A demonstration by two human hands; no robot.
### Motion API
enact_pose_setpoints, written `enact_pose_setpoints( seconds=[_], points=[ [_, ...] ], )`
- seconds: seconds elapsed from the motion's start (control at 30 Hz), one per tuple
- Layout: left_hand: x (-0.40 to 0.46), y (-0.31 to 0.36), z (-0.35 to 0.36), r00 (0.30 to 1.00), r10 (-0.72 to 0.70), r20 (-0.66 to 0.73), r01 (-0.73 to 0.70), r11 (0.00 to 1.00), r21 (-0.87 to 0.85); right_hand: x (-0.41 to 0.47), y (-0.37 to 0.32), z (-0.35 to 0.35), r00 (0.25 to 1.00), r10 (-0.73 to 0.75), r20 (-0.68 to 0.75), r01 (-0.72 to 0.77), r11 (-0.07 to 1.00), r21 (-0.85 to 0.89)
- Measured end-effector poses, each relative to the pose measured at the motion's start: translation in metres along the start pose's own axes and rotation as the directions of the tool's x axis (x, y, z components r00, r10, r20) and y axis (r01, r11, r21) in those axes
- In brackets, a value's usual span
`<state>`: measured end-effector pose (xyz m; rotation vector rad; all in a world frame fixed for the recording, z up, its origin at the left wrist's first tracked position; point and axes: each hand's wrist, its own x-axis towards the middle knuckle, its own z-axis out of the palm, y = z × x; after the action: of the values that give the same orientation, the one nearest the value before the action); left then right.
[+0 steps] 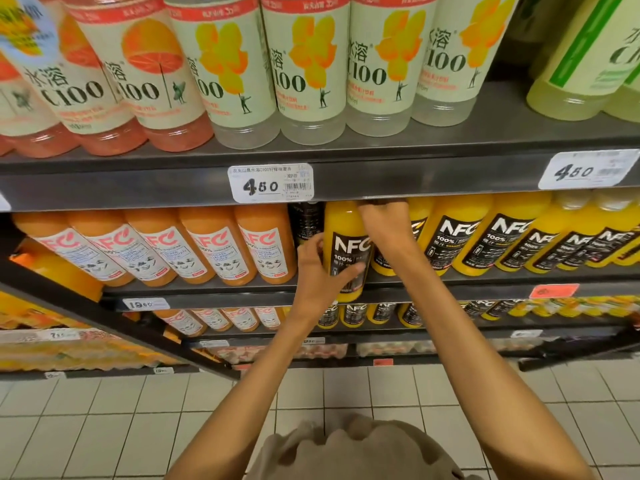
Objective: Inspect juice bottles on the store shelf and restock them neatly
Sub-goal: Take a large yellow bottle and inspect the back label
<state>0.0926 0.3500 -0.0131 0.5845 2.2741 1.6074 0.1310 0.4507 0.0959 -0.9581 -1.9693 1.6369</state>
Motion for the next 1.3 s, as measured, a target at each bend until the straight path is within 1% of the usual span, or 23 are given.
enact_pose_setpoints(
  seconds=[0.07, 0.13, 0.2, 0.27, 0.33, 0.4, 0.43, 0.5, 0.53, 0.57, 0.6, 0.67, 0.77, 0.83, 0.9, 0.93, 1.0, 1.03, 1.1, 1.13, 1.2, 1.3],
  points=[
    [-0.011, 0.001, -0.003, 0.994, -0.06, 0.087, 0.07, 0.991, -0.117, -0.004, 0.001, -0.003, 0.999, -0.044, -0.002, 0.044, 0.993, 0.107],
    [-0.024, 0.002, -0.007, 0.985, -0.087, 0.147, 0.117, 0.972, -0.205, -0.01, 0.001, -0.006, 0.999, -0.05, -0.011, 0.051, 0.991, 0.127],
    [-0.039, 0.006, -0.011, 0.982, -0.094, 0.166, 0.135, 0.956, -0.261, -0.011, 0.002, -0.01, 0.999, -0.016, -0.04, 0.022, 0.988, 0.152],
    [-0.053, 0.015, -0.016, 0.975, -0.095, 0.2, 0.156, 0.936, -0.315, -0.013, 0.001, -0.015, 1.0, 0.004, -0.016, -0.001, 0.981, 0.196],
    [-0.062, 0.022, -0.021, 0.95, -0.099, 0.295, 0.207, 0.908, -0.364, -0.014, 0.003, -0.021, 1.0, 0.01, 0.028, -0.015, 0.98, 0.197],
    [-0.068, 0.027, -0.027, 0.903, -0.134, 0.409, 0.311, 0.86, -0.405, -0.016, 0.007, -0.027, 0.994, 0.044, 0.099, -0.065, 0.972, 0.224],
    [-0.07, 0.028, -0.029, 0.866, -0.155, 0.476, 0.386, 0.811, -0.439, -0.016, 0.011, -0.029, 0.981, 0.068, 0.182, -0.115, 0.958, 0.262],
    [-0.075, 0.031, -0.031, 0.791, -0.164, 0.59, 0.519, 0.692, -0.503, -0.019, 0.019, -0.029, 0.932, 0.087, 0.352, -0.216, 0.913, 0.346],
    [-0.077, 0.03, -0.032, 0.766, -0.171, 0.62, 0.563, 0.643, -0.519, -0.021, 0.023, -0.028, 0.918, 0.074, 0.39, -0.232, 0.897, 0.376],
    [-0.079, 0.029, -0.032, 0.753, -0.184, 0.632, 0.589, 0.617, -0.522, -0.024, 0.026, -0.027, 0.919, 0.061, 0.39, -0.227, 0.889, 0.397],
    [-0.08, 0.029, -0.033, 0.747, -0.201, 0.634, 0.601, 0.613, -0.514, -0.026, 0.029, -0.026, 0.928, 0.054, 0.368, -0.215, 0.885, 0.414],
    [-0.083, 0.026, -0.035, 0.738, -0.239, 0.631, 0.61, 0.636, -0.473, -0.028, 0.03, -0.024, 0.95, 0.04, 0.31, -0.181, 0.879, 0.441],
    [-0.091, 0.019, -0.039, 0.772, -0.232, 0.592, 0.565, 0.676, -0.473, -0.031, 0.025, -0.021, 0.973, 0.046, 0.226, -0.139, 0.9, 0.414],
    [-0.099, 0.014, -0.037, 0.803, -0.221, 0.554, 0.526, 0.7, -0.483, -0.034, 0.02, -0.019, 0.98, 0.083, 0.179, -0.146, 0.917, 0.372],
    [-0.102, 0.012, -0.035, 0.824, -0.256, 0.506, 0.514, 0.715, -0.475, -0.037, 0.017, -0.02, 0.98, 0.11, 0.164, -0.161, 0.925, 0.344],
    [-0.103, 0.012, -0.035, 0.823, -0.27, 0.5, 0.521, 0.709, -0.475, -0.038, 0.017, -0.023, 0.979, 0.108, 0.173, -0.162, 0.927, 0.337],
    [-0.102, 0.012, -0.04, 0.805, -0.281, 0.522, 0.56, 0.651, -0.513, -0.039, 0.021, -0.03, 0.966, 0.102, 0.237, -0.186, 0.913, 0.363],
    [-0.101, 0.013, -0.042, 0.788, -0.273, 0.551, 0.589, 0.594, -0.548, -0.04, 0.024, -0.034, 0.951, 0.089, 0.296, -0.211, 0.887, 0.41],
    [-0.101, 0.017, -0.045, 0.74, -0.246, 0.626, 0.656, 0.47, -0.591, -0.043, 0.032, -0.035, 0.91, 0.048, 0.411, -0.281, 0.8, 0.53],
    [-0.101, 0.019, -0.044, 0.705, -0.24, 0.668, 0.695, 0.424, -0.581, -0.045, 0.033, -0.033, 0.89, 0.031, 0.454, -0.321, 0.75, 0.579],
    [-0.102, 0.022, -0.039, 0.648, -0.24, 0.723, 0.748, 0.382, -0.543, -0.051, 0.033, -0.026, 0.87, 0.024, 0.492, -0.377, 0.676, 0.633],
    [-0.105, 0.018, -0.037, 0.616, -0.255, 0.745, 0.772, 0.382, -0.508, -0.055, 0.033, -0.024, 0.896, 0.093, 0.434, -0.378, 0.672, 0.636]
  ],
)
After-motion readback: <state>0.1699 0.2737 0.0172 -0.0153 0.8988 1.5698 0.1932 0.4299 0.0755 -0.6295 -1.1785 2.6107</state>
